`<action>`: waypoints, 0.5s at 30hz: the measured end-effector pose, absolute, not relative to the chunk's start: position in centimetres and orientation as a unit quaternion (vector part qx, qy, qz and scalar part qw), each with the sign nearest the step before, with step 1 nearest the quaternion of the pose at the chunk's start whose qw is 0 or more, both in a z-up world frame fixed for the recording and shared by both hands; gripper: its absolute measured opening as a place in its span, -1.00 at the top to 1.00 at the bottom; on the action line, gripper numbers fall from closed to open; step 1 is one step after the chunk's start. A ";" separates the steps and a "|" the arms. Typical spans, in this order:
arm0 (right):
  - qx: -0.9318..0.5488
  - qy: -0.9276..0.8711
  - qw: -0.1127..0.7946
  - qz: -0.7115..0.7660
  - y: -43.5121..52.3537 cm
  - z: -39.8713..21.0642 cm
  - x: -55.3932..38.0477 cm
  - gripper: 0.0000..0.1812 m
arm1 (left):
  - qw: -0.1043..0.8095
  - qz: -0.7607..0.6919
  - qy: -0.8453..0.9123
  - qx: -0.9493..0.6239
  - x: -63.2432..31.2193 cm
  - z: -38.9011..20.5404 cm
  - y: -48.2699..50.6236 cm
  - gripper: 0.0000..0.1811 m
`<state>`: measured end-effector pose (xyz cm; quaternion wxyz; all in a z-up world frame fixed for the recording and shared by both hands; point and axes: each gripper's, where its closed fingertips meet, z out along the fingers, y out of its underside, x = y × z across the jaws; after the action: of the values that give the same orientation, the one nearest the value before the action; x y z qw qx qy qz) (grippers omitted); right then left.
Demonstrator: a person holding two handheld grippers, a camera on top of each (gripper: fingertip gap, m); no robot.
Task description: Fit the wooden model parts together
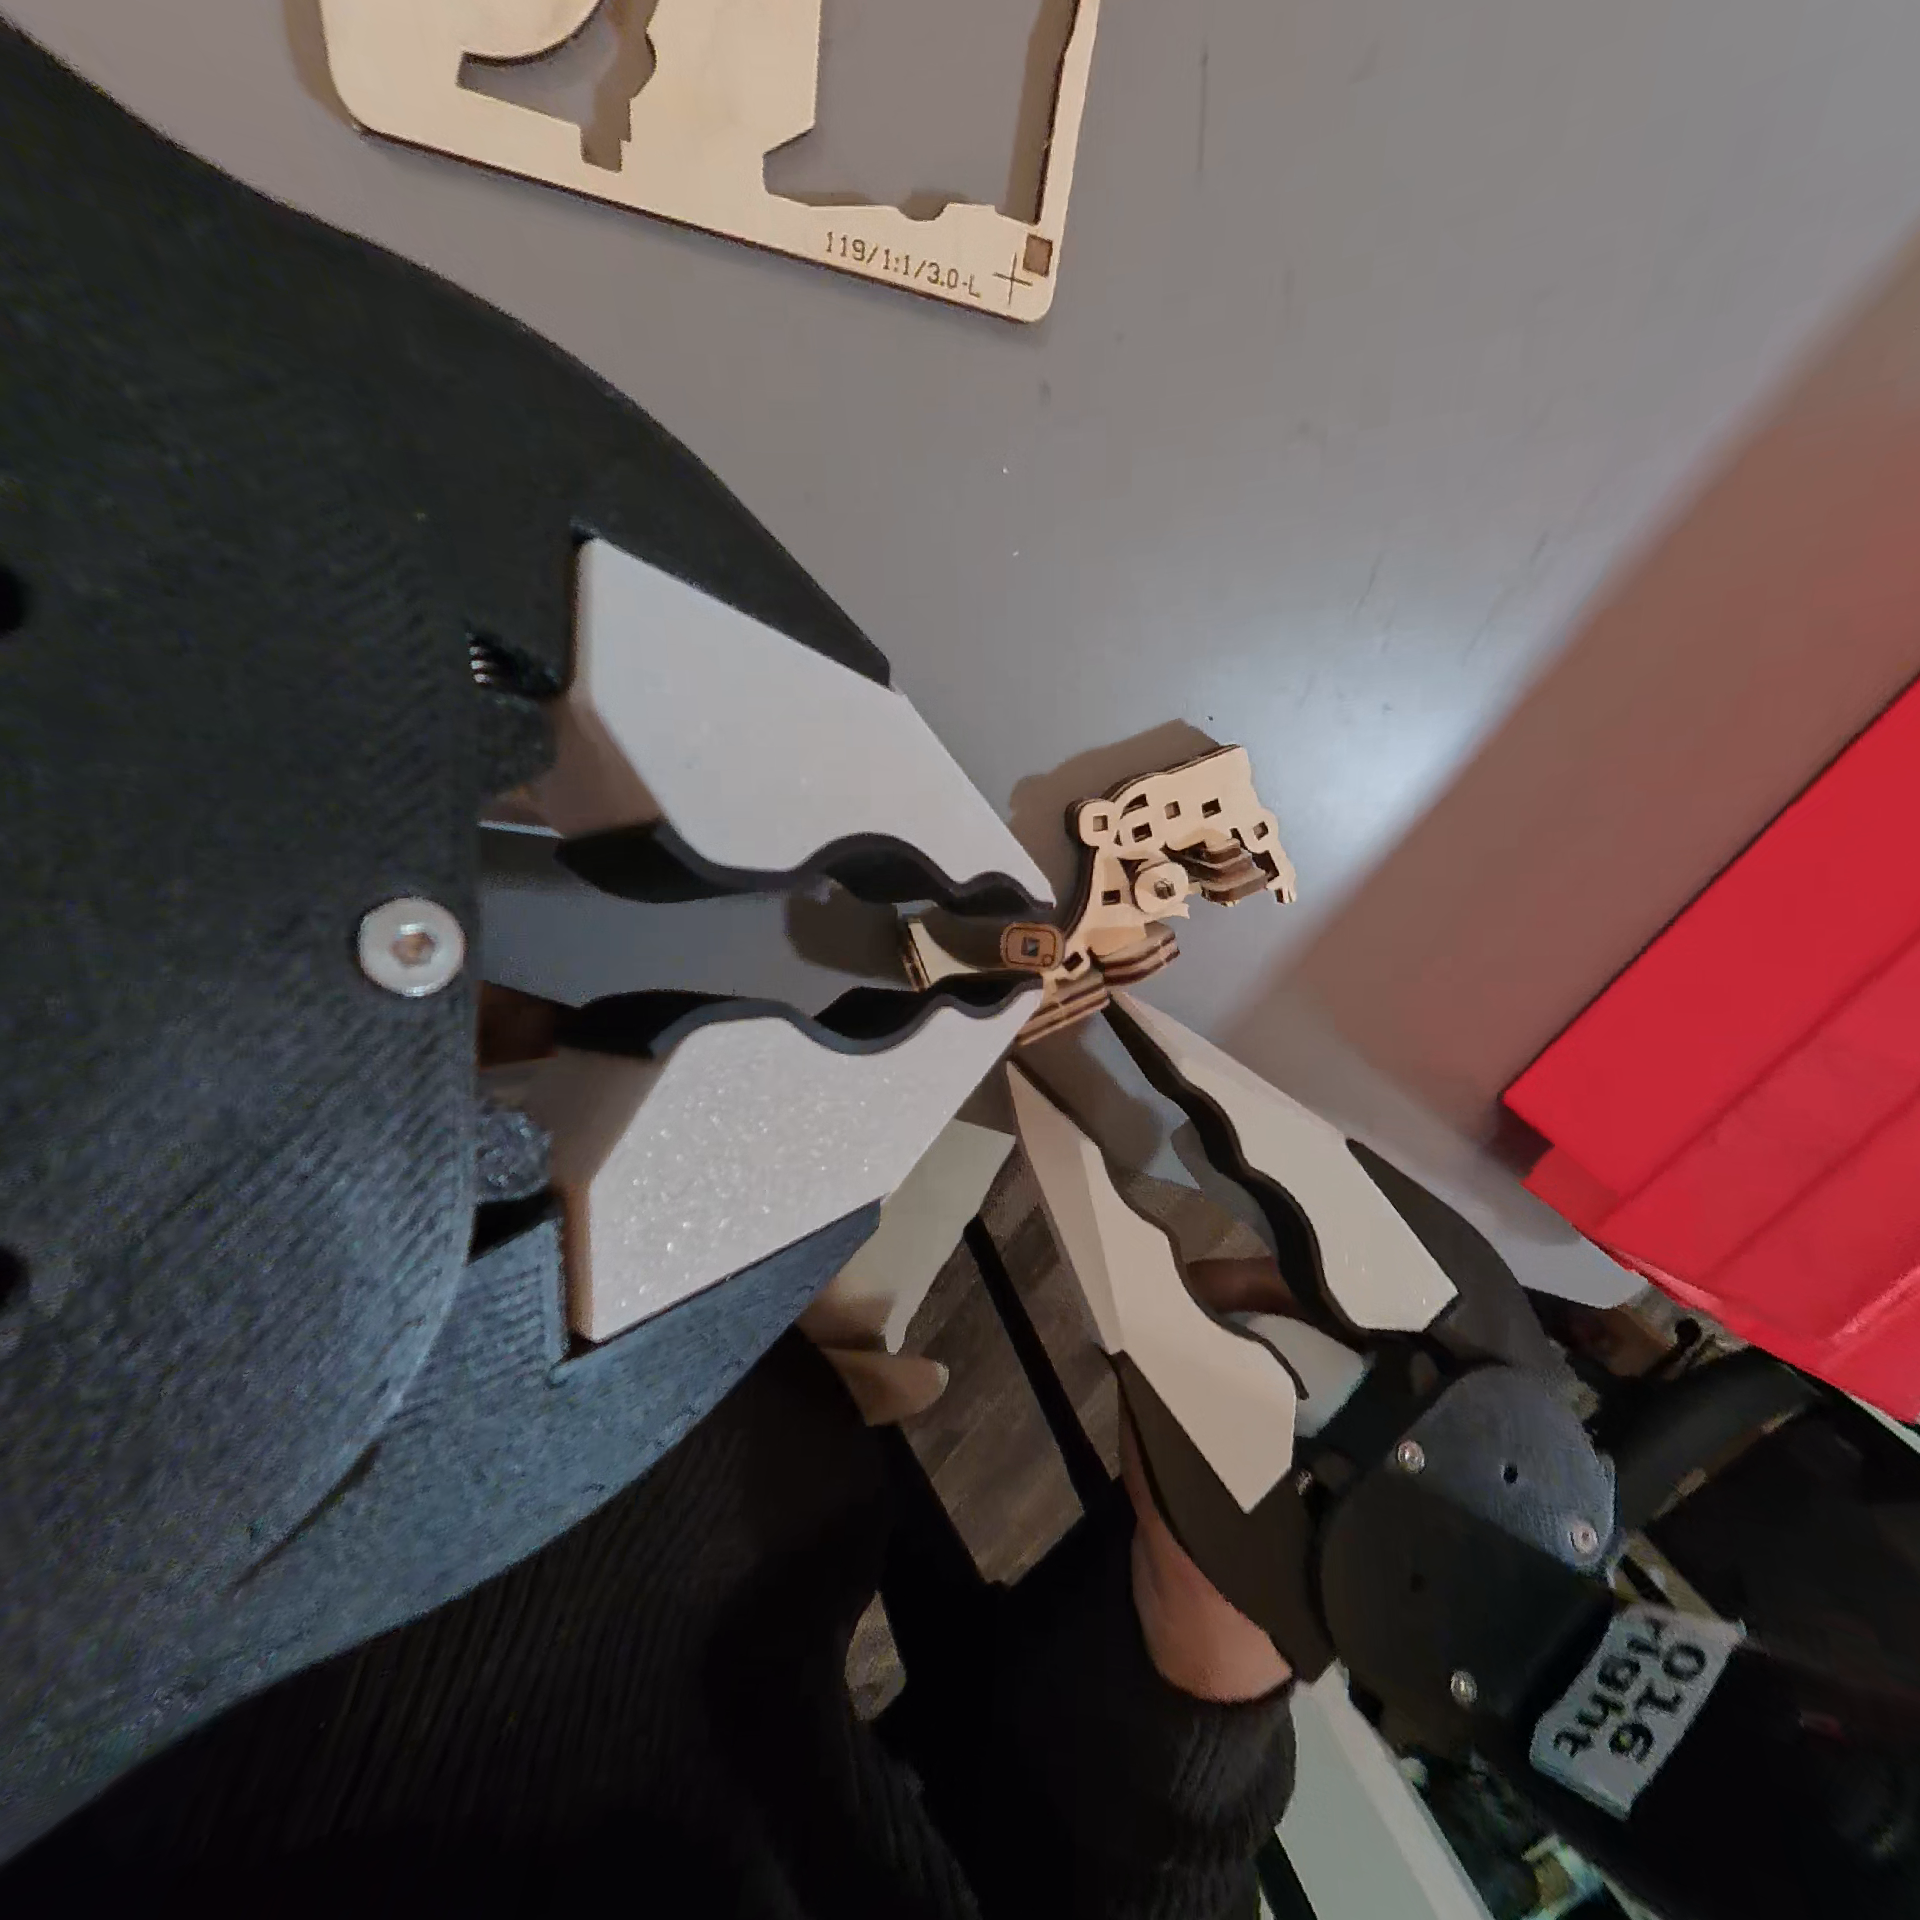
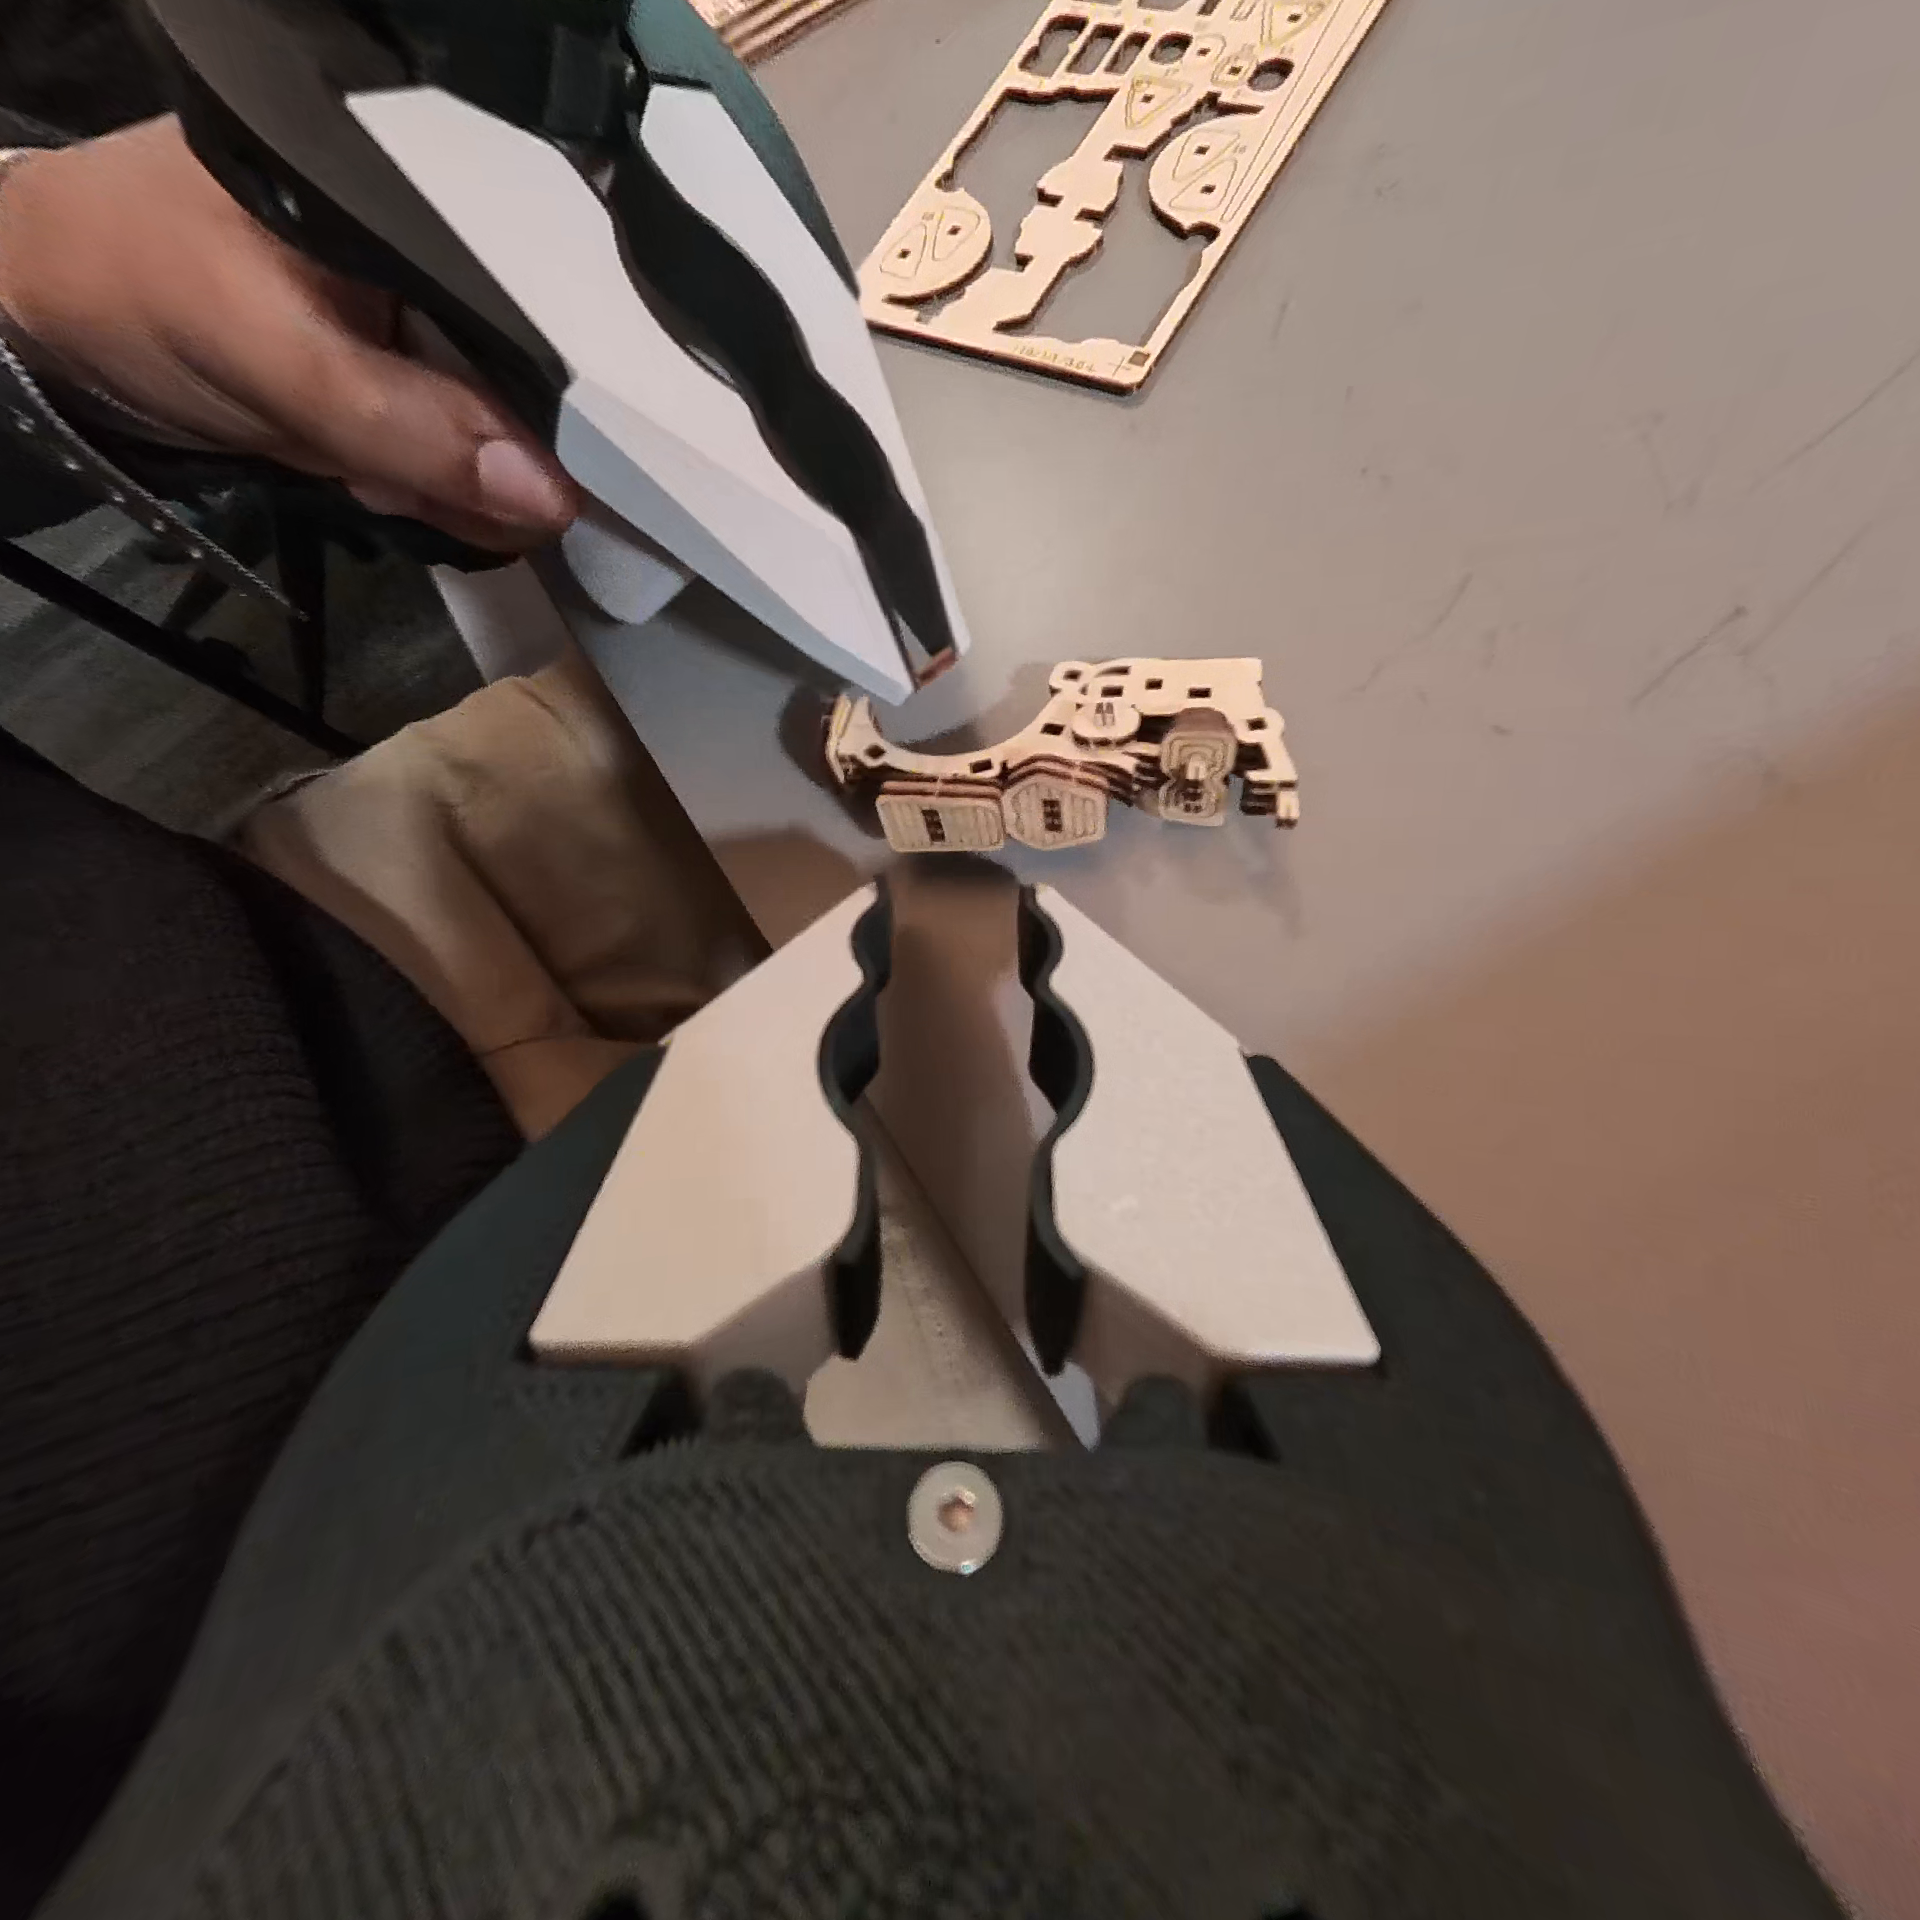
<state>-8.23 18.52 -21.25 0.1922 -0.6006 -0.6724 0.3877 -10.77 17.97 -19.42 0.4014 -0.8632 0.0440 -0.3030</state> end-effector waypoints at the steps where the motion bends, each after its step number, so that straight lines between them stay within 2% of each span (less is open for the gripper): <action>1: -0.604 -0.673 0.197 0.380 18.6 -21.4 -8.3 0.73 | 0.398 -0.298 0.043 -0.866 -10.8 -19.7 18.1 0.90; 5: -0.616 -0.663 0.229 0.359 19.2 -21.6 -9.2 0.66 | 0.391 -0.270 0.019 -0.879 -11.5 -20.7 18.7 0.91; 15: -0.604 -0.658 0.221 0.392 18.3 -21.2 -9.9 0.50 | 0.380 -0.284 0.023 -0.880 -10.9 -20.9 18.6 0.91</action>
<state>-9.94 18.26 -21.21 0.2214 -0.6036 -0.6577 0.3925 -10.87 18.60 -20.92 0.3804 -0.8797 0.0232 -0.2845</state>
